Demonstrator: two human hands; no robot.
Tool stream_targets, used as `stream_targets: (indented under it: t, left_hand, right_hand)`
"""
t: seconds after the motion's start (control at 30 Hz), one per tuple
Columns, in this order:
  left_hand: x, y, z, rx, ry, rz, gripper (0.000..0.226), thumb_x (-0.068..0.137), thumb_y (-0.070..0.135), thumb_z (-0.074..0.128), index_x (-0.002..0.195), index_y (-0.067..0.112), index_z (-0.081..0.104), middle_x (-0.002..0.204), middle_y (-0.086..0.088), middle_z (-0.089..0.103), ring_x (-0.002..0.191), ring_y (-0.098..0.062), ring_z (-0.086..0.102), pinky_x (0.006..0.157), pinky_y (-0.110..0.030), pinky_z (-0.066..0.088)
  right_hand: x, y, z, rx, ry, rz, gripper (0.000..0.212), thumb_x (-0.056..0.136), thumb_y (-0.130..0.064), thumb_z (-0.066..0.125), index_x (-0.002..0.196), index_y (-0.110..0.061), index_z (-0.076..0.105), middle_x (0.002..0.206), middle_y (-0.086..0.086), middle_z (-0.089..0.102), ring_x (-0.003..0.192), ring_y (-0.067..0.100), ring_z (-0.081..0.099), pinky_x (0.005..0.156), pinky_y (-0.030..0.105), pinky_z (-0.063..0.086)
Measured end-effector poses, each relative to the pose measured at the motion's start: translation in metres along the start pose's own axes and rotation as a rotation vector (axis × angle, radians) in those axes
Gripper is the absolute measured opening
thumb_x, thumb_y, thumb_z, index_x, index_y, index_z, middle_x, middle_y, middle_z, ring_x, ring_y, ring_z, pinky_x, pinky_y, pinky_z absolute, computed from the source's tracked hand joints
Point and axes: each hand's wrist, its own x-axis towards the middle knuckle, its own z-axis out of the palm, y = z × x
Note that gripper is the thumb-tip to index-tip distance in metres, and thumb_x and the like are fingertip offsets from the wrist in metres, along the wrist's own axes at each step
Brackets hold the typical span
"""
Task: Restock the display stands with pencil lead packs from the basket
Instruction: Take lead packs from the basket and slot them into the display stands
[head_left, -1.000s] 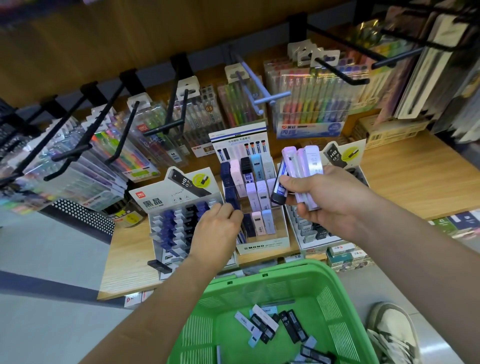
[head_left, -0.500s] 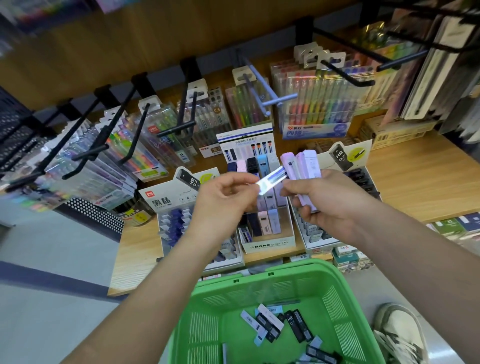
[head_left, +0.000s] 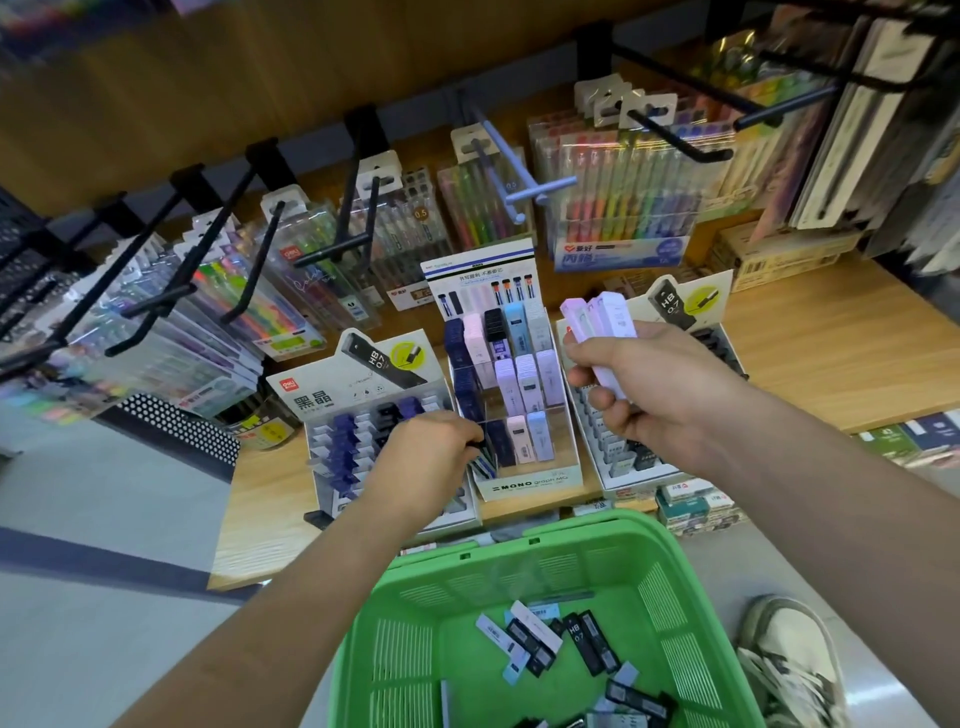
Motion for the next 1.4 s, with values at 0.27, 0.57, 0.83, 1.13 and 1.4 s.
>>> stream_targets:
  t: [0.27, 0.57, 0.83, 1.13, 1.4]
  left_hand:
    - [0.003, 0.001, 0.028, 0.247, -0.008, 0.119, 0.017, 0.075, -0.002, 0.068, 0.083, 0.013, 0.063, 0.083, -0.001, 0.055, 0.080, -0.023, 0.054, 0.065, -0.037, 0.051]
    - [0.004, 0.012, 0.015, -0.028, 0.132, -0.024, 0.015, 0.090, 0.013, 0.060, 0.103, 0.015, 0.067, 0.097, 0.000, 0.062, 0.091, -0.020, 0.058, 0.075, -0.030, 0.047]
    - [0.001, 0.048, -0.075, -1.377, 0.161, -0.206, 0.032, 0.093, 0.003, 0.056, 0.116, 0.023, 0.064, 0.108, -0.004, 0.070, 0.080, -0.014, 0.067, 0.066, -0.023, 0.054]
    - [-0.009, 0.045, -0.075, -1.406, 0.299, -0.357, 0.023, 0.070, 0.020, 0.076, 0.090, 0.011, 0.072, 0.068, -0.004, 0.071, 0.057, -0.010, 0.061, 0.057, -0.017, 0.050]
    - [-0.010, 0.028, -0.076, -1.542, 0.110, -0.273, 0.027, 0.062, 0.020, 0.077, 0.088, 0.016, 0.078, 0.074, -0.008, 0.072, 0.059, -0.012, 0.066, 0.058, -0.017, 0.053]
  right_hand:
    - [-0.002, -0.003, -0.002, 0.160, -0.037, 0.044, 0.010, 0.088, -0.003, 0.059, 0.097, -0.002, 0.062, 0.075, 0.010, 0.054, 0.048, 0.013, 0.048, 0.039, 0.019, 0.040]
    - [-0.005, 0.000, -0.002, 0.141, -0.108, 0.035, 0.024, 0.089, -0.002, 0.067, 0.113, -0.005, 0.064, 0.095, 0.013, 0.073, 0.079, 0.019, 0.075, 0.045, 0.018, 0.049]
    - [-0.012, -0.002, 0.004, 0.012, -0.253, 0.057, 0.011, 0.090, -0.011, 0.067, 0.101, -0.010, 0.069, 0.080, 0.008, 0.076, 0.056, 0.012, 0.068, 0.035, 0.014, 0.035]
    - [-0.011, -0.006, 0.004, 0.084, -0.370, 0.167, 0.025, 0.094, -0.026, 0.061, 0.108, -0.006, 0.066, 0.093, 0.016, 0.071, 0.045, 0.008, 0.048, 0.031, 0.013, 0.029]
    - [-0.011, -0.003, 0.002, 0.000, -0.315, 0.102, 0.007, 0.093, -0.010, 0.063, 0.096, -0.003, 0.064, 0.069, 0.012, 0.070, 0.040, 0.005, 0.040, 0.033, 0.013, 0.029]
